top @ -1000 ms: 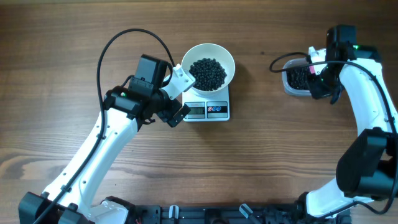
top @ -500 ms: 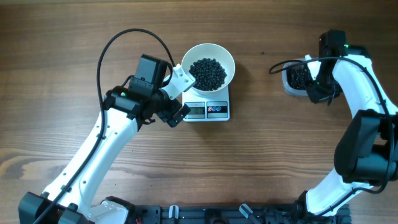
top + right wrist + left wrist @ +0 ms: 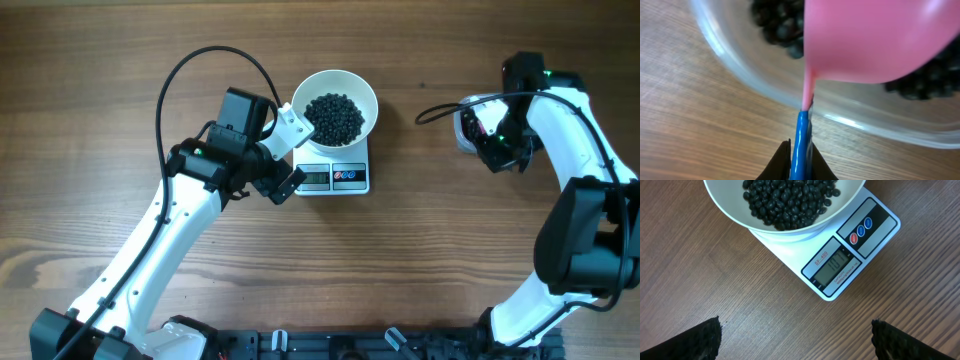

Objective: Scoop item into bowl and weigh 150g on scale
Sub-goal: 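Dip the scoop into the bean tub and lift it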

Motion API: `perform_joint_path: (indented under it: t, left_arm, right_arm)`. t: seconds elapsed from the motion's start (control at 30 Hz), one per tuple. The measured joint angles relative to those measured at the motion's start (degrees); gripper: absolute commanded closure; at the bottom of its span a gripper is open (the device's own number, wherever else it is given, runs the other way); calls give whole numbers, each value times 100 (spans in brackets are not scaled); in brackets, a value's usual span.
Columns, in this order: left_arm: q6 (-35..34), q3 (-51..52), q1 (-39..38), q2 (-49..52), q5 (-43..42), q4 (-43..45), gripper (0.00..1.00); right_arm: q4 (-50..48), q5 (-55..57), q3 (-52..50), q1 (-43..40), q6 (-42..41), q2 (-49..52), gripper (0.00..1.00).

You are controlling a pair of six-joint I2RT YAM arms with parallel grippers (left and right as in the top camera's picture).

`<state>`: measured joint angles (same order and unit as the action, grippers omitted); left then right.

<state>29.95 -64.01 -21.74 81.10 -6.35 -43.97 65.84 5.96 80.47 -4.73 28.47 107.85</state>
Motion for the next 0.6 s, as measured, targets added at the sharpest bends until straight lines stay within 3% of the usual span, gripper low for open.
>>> perform_joint_path:
  t: [0.4,0.6]
  left_arm:
    - [0,0,0,0,0,0,0]
    - [0,0,0,0,0,0,0]
  right_arm:
    - [243,-682,0,103,120,0,96]
    - [319,-1392,0,-260,127,0,96]
